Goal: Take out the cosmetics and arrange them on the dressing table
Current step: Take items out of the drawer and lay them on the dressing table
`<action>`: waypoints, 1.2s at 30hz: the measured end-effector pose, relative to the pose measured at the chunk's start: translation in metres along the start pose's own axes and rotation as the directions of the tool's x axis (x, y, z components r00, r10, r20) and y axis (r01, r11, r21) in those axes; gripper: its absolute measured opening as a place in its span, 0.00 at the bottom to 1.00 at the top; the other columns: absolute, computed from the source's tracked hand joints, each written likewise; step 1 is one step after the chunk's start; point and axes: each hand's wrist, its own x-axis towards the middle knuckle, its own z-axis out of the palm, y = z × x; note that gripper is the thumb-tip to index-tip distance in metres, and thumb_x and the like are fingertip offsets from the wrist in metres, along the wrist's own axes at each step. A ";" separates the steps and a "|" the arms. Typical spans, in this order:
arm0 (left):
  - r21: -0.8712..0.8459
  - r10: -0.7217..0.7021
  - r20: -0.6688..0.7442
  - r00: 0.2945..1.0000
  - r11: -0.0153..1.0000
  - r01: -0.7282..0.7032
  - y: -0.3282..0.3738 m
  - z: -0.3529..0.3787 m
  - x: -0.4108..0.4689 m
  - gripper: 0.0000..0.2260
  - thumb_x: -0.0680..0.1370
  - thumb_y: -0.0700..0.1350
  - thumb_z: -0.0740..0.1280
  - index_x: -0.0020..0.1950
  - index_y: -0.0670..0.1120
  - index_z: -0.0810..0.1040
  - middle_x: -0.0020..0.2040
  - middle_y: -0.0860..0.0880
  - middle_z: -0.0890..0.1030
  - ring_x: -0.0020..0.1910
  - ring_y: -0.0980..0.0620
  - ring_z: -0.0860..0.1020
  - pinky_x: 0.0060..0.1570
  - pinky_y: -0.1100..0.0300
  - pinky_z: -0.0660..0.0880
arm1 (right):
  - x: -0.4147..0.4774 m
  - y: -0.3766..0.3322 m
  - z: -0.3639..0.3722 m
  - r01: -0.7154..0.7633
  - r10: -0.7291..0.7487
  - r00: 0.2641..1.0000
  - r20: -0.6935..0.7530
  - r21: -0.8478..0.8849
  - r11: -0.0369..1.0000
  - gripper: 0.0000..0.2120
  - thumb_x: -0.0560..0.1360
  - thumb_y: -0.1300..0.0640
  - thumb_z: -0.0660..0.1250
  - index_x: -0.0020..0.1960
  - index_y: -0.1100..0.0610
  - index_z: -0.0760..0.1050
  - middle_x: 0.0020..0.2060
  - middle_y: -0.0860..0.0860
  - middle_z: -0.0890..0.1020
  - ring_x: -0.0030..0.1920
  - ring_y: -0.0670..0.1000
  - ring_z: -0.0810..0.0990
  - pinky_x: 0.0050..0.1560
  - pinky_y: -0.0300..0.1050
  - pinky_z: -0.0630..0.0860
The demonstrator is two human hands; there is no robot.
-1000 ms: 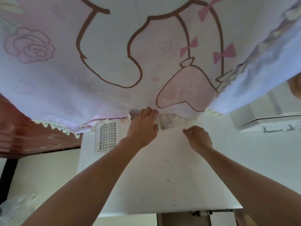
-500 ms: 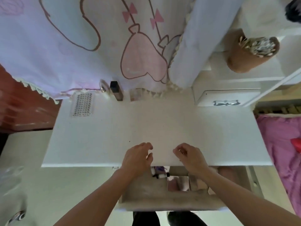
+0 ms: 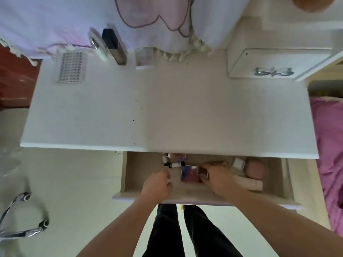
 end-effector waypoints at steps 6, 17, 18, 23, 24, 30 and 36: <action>0.000 0.032 -0.187 0.982 0.999 -0.032 -0.003 0.011 0.044 0.15 0.77 0.45 0.63 0.64 0.49 0.73 0.60 0.46 0.74 0.56 0.44 0.75 0.49 0.50 0.76 | 0.032 -0.013 0.031 0.082 -0.080 0.996 0.028 -0.115 0.990 0.25 0.73 0.49 0.68 0.69 0.51 0.68 0.65 0.51 0.72 0.66 0.55 0.70 0.52 0.49 0.75; 0.102 -0.028 -0.243 0.970 0.993 0.054 0.020 0.029 0.108 0.18 0.79 0.56 0.62 0.64 0.49 0.76 0.65 0.46 0.76 0.67 0.44 0.71 0.60 0.55 0.66 | 0.040 -0.001 0.060 0.057 -0.059 0.998 -0.008 -0.151 0.987 0.26 0.71 0.50 0.71 0.66 0.54 0.69 0.62 0.54 0.72 0.64 0.57 0.69 0.47 0.48 0.73; 0.120 -0.009 -0.258 0.966 0.992 0.041 0.019 0.033 0.108 0.17 0.79 0.55 0.62 0.63 0.49 0.77 0.64 0.47 0.77 0.66 0.44 0.71 0.59 0.55 0.66 | 0.040 0.001 0.061 0.051 -0.052 0.999 -0.005 -0.139 0.989 0.26 0.71 0.50 0.71 0.65 0.54 0.70 0.61 0.54 0.72 0.64 0.57 0.69 0.47 0.49 0.74; 0.176 0.227 -0.233 0.946 0.966 -0.189 0.017 0.042 0.089 0.13 0.76 0.46 0.65 0.59 0.48 0.79 0.56 0.45 0.81 0.56 0.40 0.77 0.45 0.56 0.72 | 0.037 0.008 0.062 0.033 -0.030 0.999 0.029 -0.121 0.992 0.28 0.71 0.47 0.72 0.66 0.55 0.67 0.62 0.55 0.71 0.63 0.57 0.69 0.42 0.47 0.68; 0.211 0.237 -0.174 0.956 0.957 -0.199 0.013 0.044 0.087 0.16 0.75 0.45 0.66 0.63 0.50 0.75 0.60 0.46 0.78 0.59 0.42 0.75 0.47 0.55 0.73 | 0.036 0.009 0.062 0.030 -0.026 0.999 0.038 -0.115 0.993 0.28 0.71 0.47 0.71 0.66 0.55 0.67 0.62 0.55 0.70 0.63 0.57 0.69 0.43 0.47 0.69; 0.316 0.207 -0.111 0.972 0.935 -0.163 0.009 0.056 0.091 0.17 0.77 0.42 0.64 0.66 0.48 0.74 0.66 0.48 0.70 0.65 0.45 0.70 0.49 0.52 0.74 | 0.037 0.016 0.058 -0.020 0.024 0.997 0.076 -0.060 0.998 0.27 0.71 0.46 0.72 0.65 0.55 0.69 0.61 0.54 0.73 0.63 0.57 0.72 0.48 0.49 0.74; 0.156 0.185 -0.240 0.953 0.976 -0.150 0.005 0.058 0.086 0.15 0.73 0.40 0.64 0.59 0.44 0.74 0.53 0.43 0.79 0.53 0.41 0.77 0.47 0.53 0.70 | 0.032 0.029 0.060 0.003 0.002 0.995 0.099 -0.053 0.999 0.15 0.75 0.51 0.66 0.59 0.56 0.70 0.56 0.56 0.81 0.57 0.60 0.79 0.47 0.49 0.74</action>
